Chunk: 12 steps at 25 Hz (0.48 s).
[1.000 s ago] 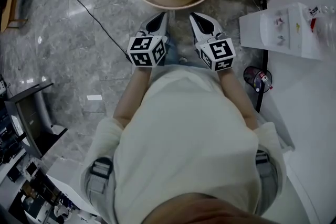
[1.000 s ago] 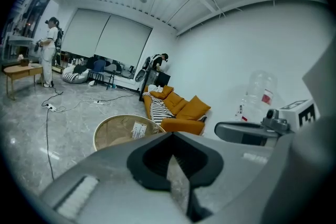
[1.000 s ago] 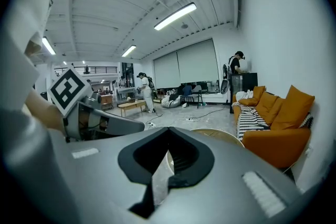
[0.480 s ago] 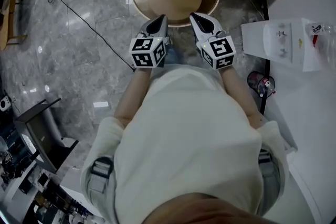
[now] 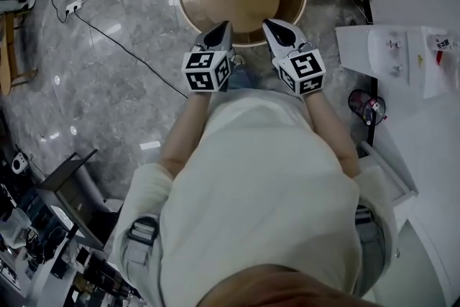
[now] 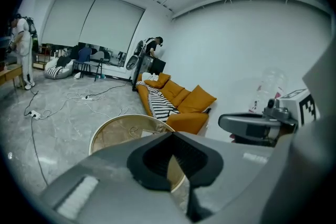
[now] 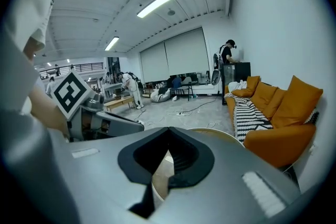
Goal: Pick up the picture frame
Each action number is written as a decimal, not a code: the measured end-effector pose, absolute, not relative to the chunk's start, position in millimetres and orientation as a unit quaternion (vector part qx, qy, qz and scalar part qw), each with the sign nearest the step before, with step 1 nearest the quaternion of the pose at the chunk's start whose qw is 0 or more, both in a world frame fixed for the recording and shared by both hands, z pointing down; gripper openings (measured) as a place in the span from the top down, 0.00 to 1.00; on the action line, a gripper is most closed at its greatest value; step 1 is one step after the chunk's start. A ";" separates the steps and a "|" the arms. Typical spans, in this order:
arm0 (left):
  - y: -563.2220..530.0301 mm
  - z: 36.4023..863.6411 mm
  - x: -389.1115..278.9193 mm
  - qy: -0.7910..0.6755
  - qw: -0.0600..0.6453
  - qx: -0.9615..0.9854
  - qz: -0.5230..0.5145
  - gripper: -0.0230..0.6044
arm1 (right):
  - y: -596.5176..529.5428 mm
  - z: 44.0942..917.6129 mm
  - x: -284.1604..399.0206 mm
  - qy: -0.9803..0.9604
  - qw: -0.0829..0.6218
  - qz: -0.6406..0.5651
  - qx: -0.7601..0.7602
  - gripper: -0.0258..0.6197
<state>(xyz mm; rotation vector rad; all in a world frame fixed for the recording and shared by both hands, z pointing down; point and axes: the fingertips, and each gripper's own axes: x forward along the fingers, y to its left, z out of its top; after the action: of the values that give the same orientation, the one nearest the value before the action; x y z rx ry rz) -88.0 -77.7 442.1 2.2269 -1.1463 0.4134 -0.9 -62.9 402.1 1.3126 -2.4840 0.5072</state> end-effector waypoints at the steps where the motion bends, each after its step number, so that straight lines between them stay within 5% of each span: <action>1: -82.2 446.2 -88.0 -0.427 0.298 0.839 0.159 0.96 | -66.6 406.0 0.4 -0.858 0.146 0.178 0.460 0.96; 12: -117.8 504.6 -86.2 -0.406 0.316 0.835 0.196 0.96 | -95.2 453.9 14.9 -0.841 0.177 0.182 0.477 0.96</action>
<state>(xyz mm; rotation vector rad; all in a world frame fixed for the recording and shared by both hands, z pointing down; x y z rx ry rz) -86.2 -117.8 504.6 2.1985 -1.0701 0.5160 14.9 -95.2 453.9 1.3515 -2.3809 0.5155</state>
